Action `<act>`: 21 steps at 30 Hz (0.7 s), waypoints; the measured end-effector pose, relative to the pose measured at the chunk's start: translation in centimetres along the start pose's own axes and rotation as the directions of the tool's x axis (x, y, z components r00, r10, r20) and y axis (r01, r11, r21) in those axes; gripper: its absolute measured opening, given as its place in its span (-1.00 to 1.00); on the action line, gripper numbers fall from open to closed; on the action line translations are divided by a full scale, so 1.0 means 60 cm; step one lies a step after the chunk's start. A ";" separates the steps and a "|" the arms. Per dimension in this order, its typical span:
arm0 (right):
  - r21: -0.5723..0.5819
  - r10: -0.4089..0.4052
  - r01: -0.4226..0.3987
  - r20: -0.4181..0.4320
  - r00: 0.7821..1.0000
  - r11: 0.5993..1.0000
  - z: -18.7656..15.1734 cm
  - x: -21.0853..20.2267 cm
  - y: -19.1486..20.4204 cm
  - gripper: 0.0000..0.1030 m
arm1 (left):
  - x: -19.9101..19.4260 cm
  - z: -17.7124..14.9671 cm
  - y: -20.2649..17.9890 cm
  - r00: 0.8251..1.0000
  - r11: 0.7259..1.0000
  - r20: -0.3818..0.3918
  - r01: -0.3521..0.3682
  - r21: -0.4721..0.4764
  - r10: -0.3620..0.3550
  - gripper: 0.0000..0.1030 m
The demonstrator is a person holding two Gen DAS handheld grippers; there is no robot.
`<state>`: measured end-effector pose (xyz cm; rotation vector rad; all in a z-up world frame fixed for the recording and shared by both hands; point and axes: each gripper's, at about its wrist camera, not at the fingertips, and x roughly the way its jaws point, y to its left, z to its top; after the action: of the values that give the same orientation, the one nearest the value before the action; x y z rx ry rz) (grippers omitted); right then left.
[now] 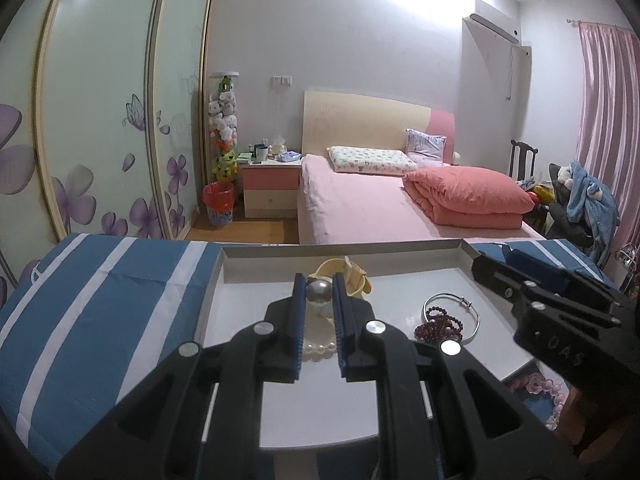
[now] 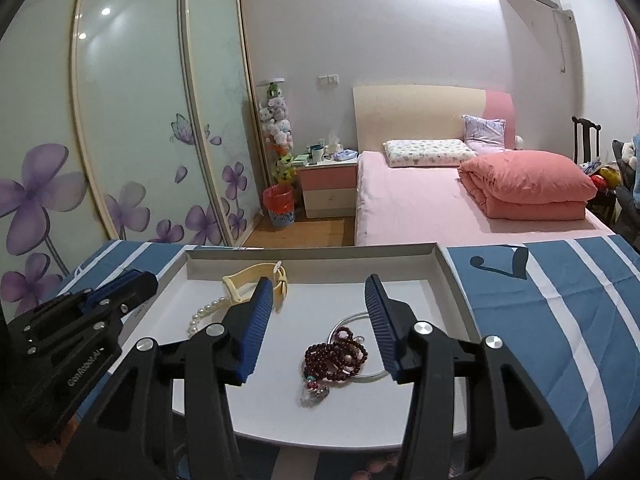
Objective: Organize jewelry
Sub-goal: 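Carry the red bracelet into the tray with the right tool while the left tool carries the pearl there, then move the right tool to the pink crystal bracelet while the left tool moves to a pearl charm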
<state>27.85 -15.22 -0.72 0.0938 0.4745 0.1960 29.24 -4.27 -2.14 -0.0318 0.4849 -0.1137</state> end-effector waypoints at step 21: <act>0.042 -0.009 0.009 0.003 1.000 0.999 0.009 0.004 -0.025 -0.05 | 0.019 0.006 0.009 0.998 1.000 -0.054 -0.021 -0.017 0.020 -0.57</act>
<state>28.56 -16.68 -0.58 0.1331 0.4762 0.1771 30.47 -3.84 -2.39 -0.0406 0.5398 -0.0900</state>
